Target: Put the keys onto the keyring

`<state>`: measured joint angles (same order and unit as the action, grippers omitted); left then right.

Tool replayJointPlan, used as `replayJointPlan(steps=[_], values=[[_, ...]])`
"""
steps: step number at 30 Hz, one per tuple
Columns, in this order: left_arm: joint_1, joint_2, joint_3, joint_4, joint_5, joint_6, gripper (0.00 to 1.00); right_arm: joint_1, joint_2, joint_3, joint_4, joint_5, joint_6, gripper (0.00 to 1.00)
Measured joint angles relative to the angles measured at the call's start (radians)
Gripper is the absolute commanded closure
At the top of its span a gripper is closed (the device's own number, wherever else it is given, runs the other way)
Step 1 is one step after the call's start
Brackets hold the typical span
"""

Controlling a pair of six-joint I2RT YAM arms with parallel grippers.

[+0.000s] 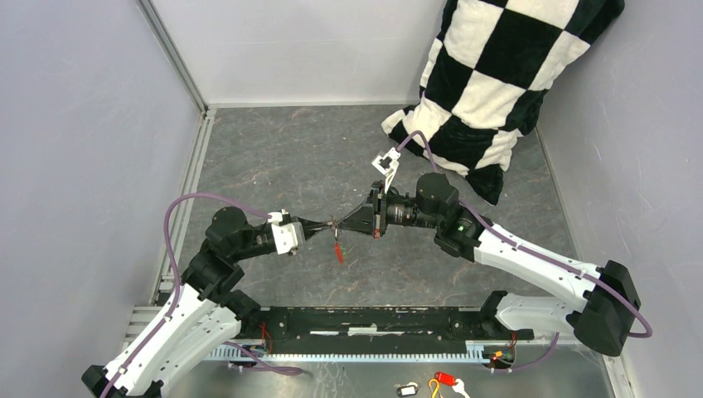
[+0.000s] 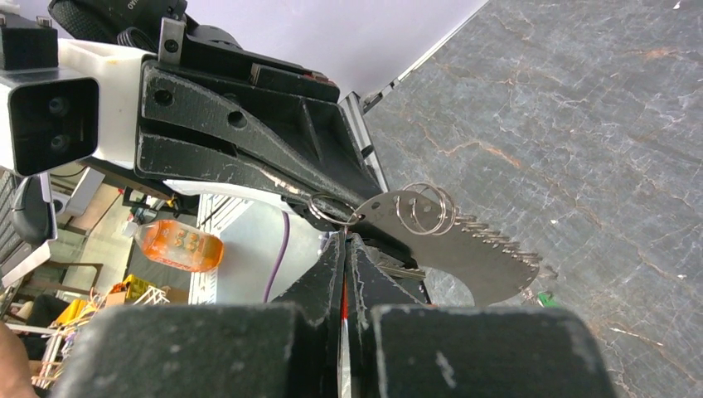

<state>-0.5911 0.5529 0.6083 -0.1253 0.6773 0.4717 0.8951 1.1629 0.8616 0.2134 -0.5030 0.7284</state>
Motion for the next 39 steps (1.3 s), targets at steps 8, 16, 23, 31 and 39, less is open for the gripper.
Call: replayJointPlan(steps=[8, 16, 23, 31, 39], values=[[0.000, 0.000, 0.000, 0.000, 0.006, 0.007, 0.98, 0.000, 0.000, 0.000, 0.014, 0.019, -0.002, 1.00], [0.000, 0.001, 0.000, -0.004, 0.006, 0.011, 0.98, 0.000, 0.000, 0.000, 0.018, 0.020, -0.002, 1.00], [0.000, 0.005, 0.000, -0.009, 0.006, 0.031, 0.98, 0.000, 0.000, 0.000, 0.018, 0.034, -0.005, 1.00], [0.000, 0.010, 0.000, -0.041, 0.006, 0.050, 0.98, 0.000, 0.000, 0.000, 0.018, 0.034, -0.012, 1.00], [0.000, 0.011, 0.000, -0.057, 0.006, 0.050, 0.98, 0.000, 0.000, 0.000, 0.017, 0.034, -0.019, 1.00]])
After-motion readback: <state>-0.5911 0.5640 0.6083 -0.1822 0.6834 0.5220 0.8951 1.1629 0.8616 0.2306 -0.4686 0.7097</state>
